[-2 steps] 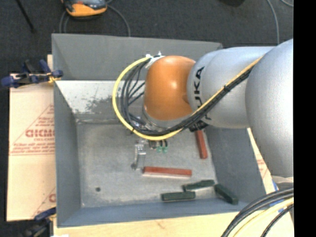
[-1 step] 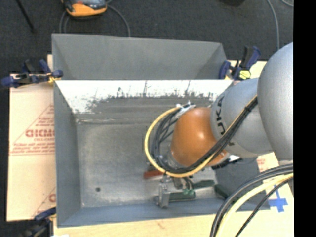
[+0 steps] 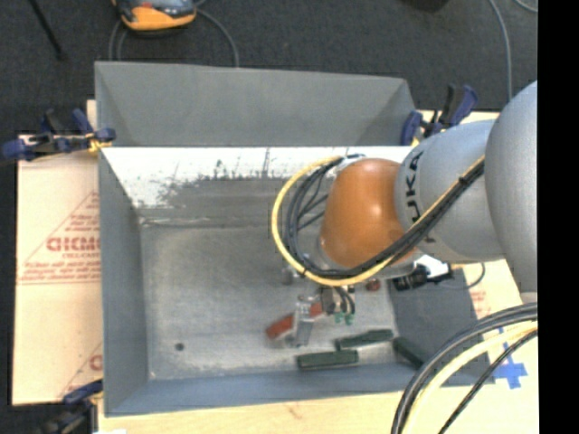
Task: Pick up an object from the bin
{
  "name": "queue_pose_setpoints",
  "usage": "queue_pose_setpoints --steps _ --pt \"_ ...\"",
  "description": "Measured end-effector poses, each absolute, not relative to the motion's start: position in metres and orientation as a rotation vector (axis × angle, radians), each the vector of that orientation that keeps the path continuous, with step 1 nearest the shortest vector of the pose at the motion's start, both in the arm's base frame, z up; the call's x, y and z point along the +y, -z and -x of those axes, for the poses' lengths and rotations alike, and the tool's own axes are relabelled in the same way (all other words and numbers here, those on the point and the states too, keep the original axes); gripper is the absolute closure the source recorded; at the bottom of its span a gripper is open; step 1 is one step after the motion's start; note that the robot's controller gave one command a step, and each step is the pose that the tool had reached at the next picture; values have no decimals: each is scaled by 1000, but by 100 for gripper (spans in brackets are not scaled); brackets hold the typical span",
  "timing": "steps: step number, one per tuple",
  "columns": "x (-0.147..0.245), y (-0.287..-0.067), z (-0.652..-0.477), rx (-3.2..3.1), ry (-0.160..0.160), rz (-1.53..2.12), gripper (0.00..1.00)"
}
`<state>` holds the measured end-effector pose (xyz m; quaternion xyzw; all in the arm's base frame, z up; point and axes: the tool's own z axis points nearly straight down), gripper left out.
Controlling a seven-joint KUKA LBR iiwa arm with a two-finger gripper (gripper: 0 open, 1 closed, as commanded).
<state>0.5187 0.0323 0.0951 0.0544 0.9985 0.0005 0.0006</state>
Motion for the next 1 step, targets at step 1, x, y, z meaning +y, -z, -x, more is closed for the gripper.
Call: queue_pose_setpoints --steps 1 --pt "10 -100 -518 3135 1 176 0"
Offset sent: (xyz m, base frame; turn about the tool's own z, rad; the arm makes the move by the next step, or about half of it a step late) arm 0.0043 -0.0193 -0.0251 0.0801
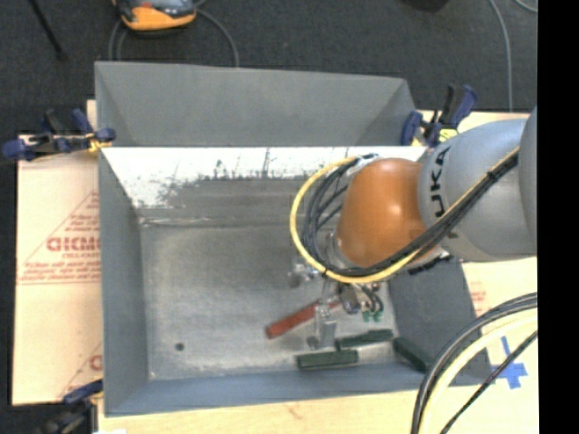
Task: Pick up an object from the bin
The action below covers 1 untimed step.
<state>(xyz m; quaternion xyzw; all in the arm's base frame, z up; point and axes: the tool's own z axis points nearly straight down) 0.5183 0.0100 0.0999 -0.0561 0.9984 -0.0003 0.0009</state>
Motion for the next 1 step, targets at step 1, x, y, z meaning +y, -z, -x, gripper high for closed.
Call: queue_pose_setpoints --steps 1 --pt "10 -84 -521 3138 -1 126 0"
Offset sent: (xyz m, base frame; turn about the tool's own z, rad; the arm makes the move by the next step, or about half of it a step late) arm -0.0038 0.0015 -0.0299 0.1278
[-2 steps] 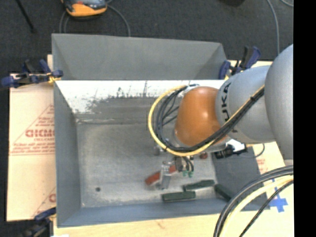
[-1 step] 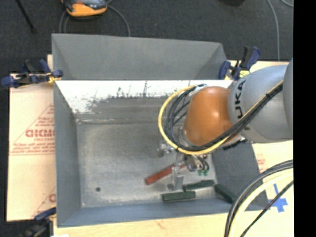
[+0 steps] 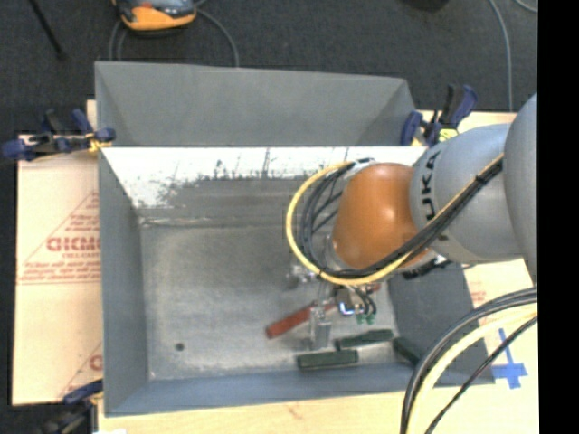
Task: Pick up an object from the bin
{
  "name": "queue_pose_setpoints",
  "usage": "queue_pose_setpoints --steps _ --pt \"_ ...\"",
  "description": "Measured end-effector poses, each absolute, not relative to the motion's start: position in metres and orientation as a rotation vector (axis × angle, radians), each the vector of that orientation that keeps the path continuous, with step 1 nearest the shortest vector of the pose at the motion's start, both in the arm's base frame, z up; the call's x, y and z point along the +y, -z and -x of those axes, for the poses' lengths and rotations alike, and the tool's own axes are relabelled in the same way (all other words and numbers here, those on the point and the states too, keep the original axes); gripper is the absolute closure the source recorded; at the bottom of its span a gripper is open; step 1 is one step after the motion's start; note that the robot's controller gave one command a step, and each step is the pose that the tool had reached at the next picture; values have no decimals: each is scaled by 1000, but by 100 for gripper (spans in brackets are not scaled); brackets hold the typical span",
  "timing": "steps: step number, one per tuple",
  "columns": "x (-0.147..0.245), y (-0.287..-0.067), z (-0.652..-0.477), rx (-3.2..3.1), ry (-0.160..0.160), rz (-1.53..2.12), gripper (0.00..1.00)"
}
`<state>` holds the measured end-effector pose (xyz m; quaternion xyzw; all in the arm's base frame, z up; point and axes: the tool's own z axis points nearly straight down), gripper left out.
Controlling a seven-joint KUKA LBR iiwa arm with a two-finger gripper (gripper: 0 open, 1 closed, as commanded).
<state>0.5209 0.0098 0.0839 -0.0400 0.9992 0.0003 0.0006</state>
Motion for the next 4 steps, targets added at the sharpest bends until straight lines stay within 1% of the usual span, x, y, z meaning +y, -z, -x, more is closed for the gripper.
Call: queue_pose_setpoints --steps 1,2,3,4 --pt "11 -71 -516 3139 1 -28 100" --pt "11 -71 -516 3139 0 -29 100" --pt "11 -76 -515 3142 0 -30 100" --pt "10 -97 -513 3148 1 -31 100"
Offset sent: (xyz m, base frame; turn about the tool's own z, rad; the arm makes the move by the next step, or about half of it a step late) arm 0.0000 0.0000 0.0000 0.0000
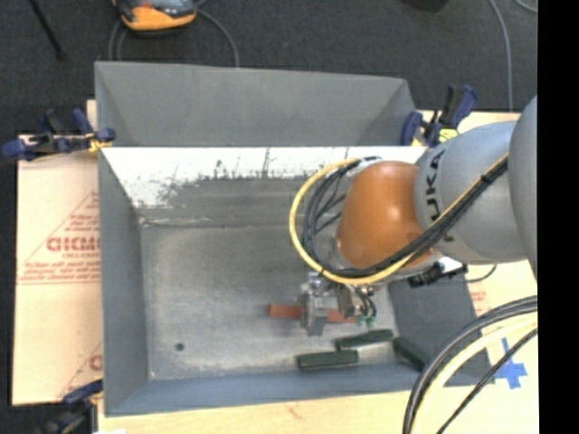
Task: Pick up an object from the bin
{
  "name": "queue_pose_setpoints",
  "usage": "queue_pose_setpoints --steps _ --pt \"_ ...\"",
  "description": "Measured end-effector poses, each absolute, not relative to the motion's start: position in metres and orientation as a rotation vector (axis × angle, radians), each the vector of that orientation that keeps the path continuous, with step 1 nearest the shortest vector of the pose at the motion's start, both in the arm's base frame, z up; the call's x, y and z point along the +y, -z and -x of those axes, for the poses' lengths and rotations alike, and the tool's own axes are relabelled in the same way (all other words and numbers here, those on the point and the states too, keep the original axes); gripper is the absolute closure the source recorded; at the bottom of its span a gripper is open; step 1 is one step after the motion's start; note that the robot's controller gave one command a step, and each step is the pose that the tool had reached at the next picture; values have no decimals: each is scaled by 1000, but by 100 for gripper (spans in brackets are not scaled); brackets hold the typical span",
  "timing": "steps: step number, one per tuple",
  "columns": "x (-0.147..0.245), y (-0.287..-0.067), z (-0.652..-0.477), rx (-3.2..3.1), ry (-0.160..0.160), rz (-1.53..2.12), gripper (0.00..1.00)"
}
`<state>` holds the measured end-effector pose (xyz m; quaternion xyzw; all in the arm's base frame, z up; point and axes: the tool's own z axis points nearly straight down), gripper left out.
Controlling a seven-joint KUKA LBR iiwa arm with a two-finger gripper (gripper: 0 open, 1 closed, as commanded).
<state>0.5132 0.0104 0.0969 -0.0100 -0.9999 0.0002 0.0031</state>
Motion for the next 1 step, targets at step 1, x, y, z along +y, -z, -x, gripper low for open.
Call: queue_pose_setpoints --steps 1 --pt "10 -111 -516 -3146 0 33 100"
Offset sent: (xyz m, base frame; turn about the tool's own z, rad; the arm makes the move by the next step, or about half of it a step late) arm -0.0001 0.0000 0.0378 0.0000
